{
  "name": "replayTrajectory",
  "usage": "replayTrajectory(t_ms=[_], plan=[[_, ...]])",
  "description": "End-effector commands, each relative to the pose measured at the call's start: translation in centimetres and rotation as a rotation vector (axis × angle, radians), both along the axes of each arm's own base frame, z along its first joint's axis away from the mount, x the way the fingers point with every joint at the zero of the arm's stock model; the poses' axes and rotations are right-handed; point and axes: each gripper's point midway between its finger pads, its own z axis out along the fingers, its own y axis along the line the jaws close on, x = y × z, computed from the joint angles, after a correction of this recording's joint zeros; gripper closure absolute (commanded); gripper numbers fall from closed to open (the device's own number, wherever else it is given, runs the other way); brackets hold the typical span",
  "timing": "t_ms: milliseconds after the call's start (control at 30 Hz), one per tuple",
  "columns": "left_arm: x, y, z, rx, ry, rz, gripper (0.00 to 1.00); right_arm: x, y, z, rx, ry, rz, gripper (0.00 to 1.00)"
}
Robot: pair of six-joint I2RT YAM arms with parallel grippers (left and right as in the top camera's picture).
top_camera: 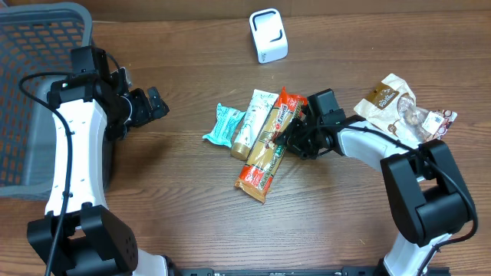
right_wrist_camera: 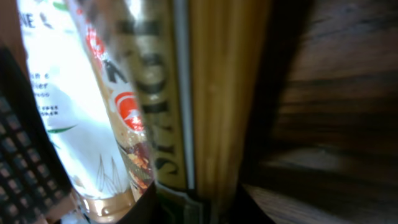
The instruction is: Scan the item barcode
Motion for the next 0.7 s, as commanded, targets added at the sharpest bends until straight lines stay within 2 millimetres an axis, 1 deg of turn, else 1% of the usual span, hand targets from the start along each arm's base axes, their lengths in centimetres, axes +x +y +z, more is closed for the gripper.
replayTrajectory(t_ms=[0,33,167,233,300,333,433,500,533,600,633,667], plan=[[0.4,-0.1,0.3,0.011,-0.014,-0.022,0.00,-0.8,-0.9,-2.1,-0.035,0.069,-0.030,0.94],[0.4,-0.1,0.3,0.011,-0.014,-0.022,0.00,-0.8,-0.8,-1.8,-0.021,0.065,-0.019,0.96],[0.4,-0.1,0.3,0.011,-0.015,-0.023,0.00,-0.1,-1.6,0.4,-0.015,0.031,0.024,0.96],[0.4,-0.1,0.3,0.011,-0.014,-0.023,0.00,0.3,-2.0,2.4,-0.032,-0.020,0.076,0.96],[0.4,-0.1,0.3,0.011,-0.014,-0.023,0.00,0.7,-2.9,4.4,-0.094,-0.052,0.117,0.96],[0.4,-0.1,0.3,0.011,-0.015,-0.023,0.00,0.8,-3.8,5.4,-0.162,-0.058,0.132,0.96],[0.4,-0.1,0.3,0.011,-0.015,-0.023,0.00,0.7,-7.4,7.9,-0.433,-0.030,0.143,0.96],[0.4,-0.2,0.3,0.011,-0.014,-0.025,0.00,0.4,-10.2,9.9,-0.663,-0.020,0.139,0.96],[0.4,-0.2,0.3,0.011,-0.014,-0.026,0.00,0.2,-11.1,10.8,-0.748,-0.024,0.142,0.96],[0.4,-0.2,0.3,0.011,-0.015,-0.025,0.00,-0.2,-12.1,12.2,-0.885,-0.036,0.153,0.96],[0.4,-0.2,0.3,0.011,-0.015,-0.025,0.00,-0.5,-12.3,12.5,-0.932,-0.043,0.161,0.96],[0.4,-0.2,0.3,0.011,-0.014,-0.025,0.00,-0.6,-12.2,12.4,-0.969,-0.047,0.180,0.96]])
